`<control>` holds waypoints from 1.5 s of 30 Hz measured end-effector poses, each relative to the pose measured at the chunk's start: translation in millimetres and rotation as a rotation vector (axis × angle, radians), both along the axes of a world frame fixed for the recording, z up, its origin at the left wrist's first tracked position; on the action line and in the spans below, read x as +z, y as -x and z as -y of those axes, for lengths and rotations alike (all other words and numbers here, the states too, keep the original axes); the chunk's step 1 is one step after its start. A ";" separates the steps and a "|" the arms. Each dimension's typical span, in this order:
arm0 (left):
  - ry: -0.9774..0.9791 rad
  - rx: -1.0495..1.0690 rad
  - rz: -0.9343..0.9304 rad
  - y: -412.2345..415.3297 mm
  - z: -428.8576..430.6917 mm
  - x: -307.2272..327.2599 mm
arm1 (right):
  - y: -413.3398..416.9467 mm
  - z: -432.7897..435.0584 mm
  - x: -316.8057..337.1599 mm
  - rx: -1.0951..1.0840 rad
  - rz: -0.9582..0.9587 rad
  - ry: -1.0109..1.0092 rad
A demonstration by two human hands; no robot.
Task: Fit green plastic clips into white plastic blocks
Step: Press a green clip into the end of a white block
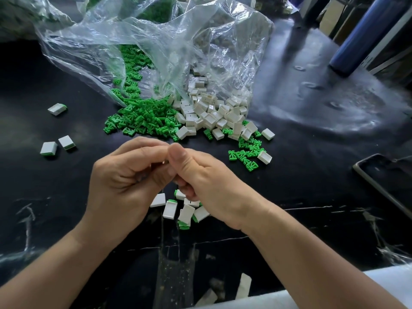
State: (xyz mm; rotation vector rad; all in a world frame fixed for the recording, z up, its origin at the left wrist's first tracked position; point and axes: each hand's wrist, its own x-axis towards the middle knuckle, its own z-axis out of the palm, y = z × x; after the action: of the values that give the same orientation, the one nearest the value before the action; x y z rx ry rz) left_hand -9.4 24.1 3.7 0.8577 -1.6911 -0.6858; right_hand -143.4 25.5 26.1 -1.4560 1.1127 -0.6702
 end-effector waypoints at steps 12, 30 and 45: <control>-0.097 -0.065 -0.115 -0.5 4.7 -7.2 | 4.1 4.5 3.0 -0.026 0.017 -0.025; -0.396 -0.166 -0.248 -5.1 7.2 -4.3 | 17.3 10.1 4.9 0.063 0.190 -0.183; -0.463 -0.148 -0.300 -1.1 3.8 -2.2 | 8.0 3.6 3.9 0.019 -0.164 0.029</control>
State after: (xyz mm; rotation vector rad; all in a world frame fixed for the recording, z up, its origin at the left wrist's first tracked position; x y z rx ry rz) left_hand -8.4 20.3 1.5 0.8958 -1.3515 -1.2745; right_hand -151.4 22.0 30.0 -1.5660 1.2180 -0.5630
